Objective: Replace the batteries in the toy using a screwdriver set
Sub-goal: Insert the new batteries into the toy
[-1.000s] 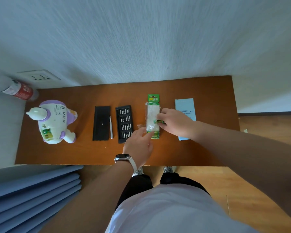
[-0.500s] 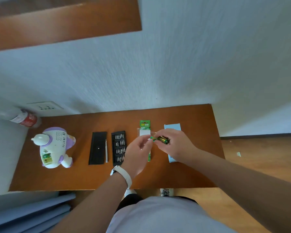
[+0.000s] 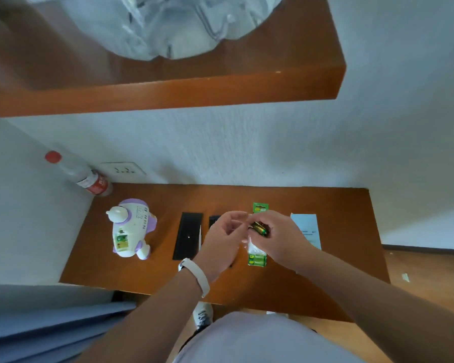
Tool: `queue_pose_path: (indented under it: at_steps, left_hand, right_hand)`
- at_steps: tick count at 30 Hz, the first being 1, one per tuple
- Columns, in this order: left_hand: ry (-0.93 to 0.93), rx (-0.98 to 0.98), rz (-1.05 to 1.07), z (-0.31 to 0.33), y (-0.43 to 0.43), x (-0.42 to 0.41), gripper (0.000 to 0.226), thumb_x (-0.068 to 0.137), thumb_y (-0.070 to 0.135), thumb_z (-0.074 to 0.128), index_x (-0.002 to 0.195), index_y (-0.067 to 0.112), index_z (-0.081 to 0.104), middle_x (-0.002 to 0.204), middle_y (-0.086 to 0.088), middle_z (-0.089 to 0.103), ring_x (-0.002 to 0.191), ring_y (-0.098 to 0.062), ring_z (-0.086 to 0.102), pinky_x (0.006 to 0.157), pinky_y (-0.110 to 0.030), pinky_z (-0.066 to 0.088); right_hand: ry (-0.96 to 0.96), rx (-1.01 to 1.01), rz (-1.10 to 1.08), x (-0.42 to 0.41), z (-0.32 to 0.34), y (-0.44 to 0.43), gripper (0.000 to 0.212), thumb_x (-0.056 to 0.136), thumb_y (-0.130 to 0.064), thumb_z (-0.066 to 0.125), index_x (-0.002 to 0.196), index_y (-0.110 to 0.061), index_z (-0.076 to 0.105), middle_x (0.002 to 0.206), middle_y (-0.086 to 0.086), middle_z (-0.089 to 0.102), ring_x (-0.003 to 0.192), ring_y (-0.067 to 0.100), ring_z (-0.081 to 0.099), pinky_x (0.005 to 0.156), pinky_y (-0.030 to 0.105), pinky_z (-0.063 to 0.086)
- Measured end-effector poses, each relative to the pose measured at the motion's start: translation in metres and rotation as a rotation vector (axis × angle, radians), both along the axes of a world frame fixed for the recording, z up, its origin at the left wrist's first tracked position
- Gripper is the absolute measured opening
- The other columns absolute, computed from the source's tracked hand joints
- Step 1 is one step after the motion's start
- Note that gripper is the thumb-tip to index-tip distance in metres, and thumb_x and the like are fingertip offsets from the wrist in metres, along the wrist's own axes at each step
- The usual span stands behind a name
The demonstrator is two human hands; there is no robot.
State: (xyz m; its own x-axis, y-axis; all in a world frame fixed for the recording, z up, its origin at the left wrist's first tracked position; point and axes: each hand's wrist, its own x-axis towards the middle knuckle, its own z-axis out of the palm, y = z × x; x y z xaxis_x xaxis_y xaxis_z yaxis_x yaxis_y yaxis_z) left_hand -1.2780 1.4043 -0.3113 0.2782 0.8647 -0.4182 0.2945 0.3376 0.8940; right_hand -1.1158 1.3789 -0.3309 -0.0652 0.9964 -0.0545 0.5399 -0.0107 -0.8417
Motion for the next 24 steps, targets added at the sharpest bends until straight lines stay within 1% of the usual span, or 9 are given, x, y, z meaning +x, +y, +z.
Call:
queue_pose_path:
  at_steps: [2,3,5,9,12,15,19,22,24]
  left_hand:
    - [-0.004,-0.002,-0.061,0.005,0.007,-0.016,0.022,0.103,0.026,0.055,0.122,0.033,0.065,0.099,0.01,0.075,0.093,-0.007,0.07,0.075,-0.016,0.054]
    - [0.007,0.008,-0.091,0.008,0.01,-0.026,0.023,0.104,0.025,0.054,0.121,0.034,0.067,0.1,0.01,0.075,0.094,-0.007,0.07,0.077,-0.018,0.055]
    - [0.024,0.017,-0.119,0.012,0.016,-0.047,0.024,0.104,0.023,0.053,0.115,0.034,0.071,0.098,0.009,0.074,0.092,-0.012,0.069,0.078,-0.023,0.054]
    - [0.028,0.003,-0.105,0.014,0.025,-0.092,0.023,0.103,0.019,0.054,0.111,0.029,0.072,0.096,0.004,0.076,0.089,-0.018,0.068,0.079,-0.028,0.053]
    - [0.014,-0.01,-0.081,0.014,0.028,-0.123,0.021,0.103,0.019,0.055,0.109,0.028,0.073,0.094,0.003,0.076,0.088,-0.014,0.07,0.077,-0.022,0.053]
    - [0.016,-0.029,-0.059,0.011,0.032,-0.149,0.018,0.102,0.021,0.057,0.105,0.025,0.075,0.092,0.0,0.077,0.089,-0.023,0.07,0.079,-0.03,0.054]
    - [-0.004,-0.06,-0.03,0.004,0.035,-0.179,0.015,0.101,0.021,0.058,0.103,0.022,0.073,0.085,0.004,0.077,0.08,-0.009,0.071,0.077,-0.027,0.055]
    - [-0.067,-0.112,-0.001,0.001,0.037,-0.2,0.015,0.102,0.017,0.057,0.107,0.016,0.071,0.084,-0.002,0.075,0.078,-0.014,0.069,0.073,-0.03,0.052]
    - [-0.117,-0.136,0.019,-0.002,0.038,-0.213,0.015,0.102,0.015,0.056,0.107,0.013,0.07,0.082,-0.007,0.072,0.075,-0.017,0.066,0.068,-0.029,0.05]
  right_hand:
    - [-0.006,-0.031,0.035,-0.014,0.005,0.006,0.015,0.09,-0.034,0.065,0.102,-0.043,0.064,0.095,-0.032,0.055,0.094,-0.007,0.056,0.076,0.012,0.047]
    - [-0.008,-0.045,0.051,-0.021,0.007,0.009,0.015,0.09,-0.035,0.064,0.101,-0.045,0.063,0.096,-0.031,0.056,0.093,-0.006,0.057,0.08,0.016,0.048]
    - [0.01,-0.066,0.086,-0.038,0.013,0.015,0.017,0.089,-0.035,0.063,0.098,-0.049,0.06,0.098,-0.026,0.06,0.092,-0.004,0.058,0.079,0.019,0.051]
    - [0.009,-0.063,0.146,-0.077,0.021,0.027,0.015,0.09,-0.033,0.063,0.101,-0.043,0.064,0.092,-0.026,0.059,0.094,-0.011,0.054,0.069,0.009,0.048]
    - [-0.036,-0.057,0.17,-0.107,0.022,0.035,0.016,0.091,-0.027,0.063,0.105,-0.036,0.067,0.089,-0.027,0.057,0.092,-0.012,0.054,0.071,0.003,0.043]
    - [-0.084,-0.056,0.191,-0.132,0.02,0.04,0.02,0.092,-0.029,0.061,0.11,-0.034,0.068,0.088,-0.031,0.055,0.092,-0.014,0.054,0.073,0.003,0.042]
    - [-0.148,-0.083,0.191,-0.164,0.019,0.045,0.025,0.09,-0.038,0.056,0.113,-0.038,0.065,0.089,-0.036,0.053,0.097,-0.017,0.052,0.068,0.006,0.043]
    - [-0.138,-0.097,0.177,-0.187,0.02,0.048,0.027,0.087,-0.046,0.051,0.11,-0.041,0.063,0.091,-0.032,0.056,0.099,-0.013,0.052,0.07,0.009,0.041]
    - [-0.14,-0.106,0.168,-0.201,0.02,0.049,0.023,0.089,-0.045,0.053,0.108,-0.041,0.064,0.093,-0.027,0.059,0.098,-0.011,0.052,0.071,0.01,0.039]
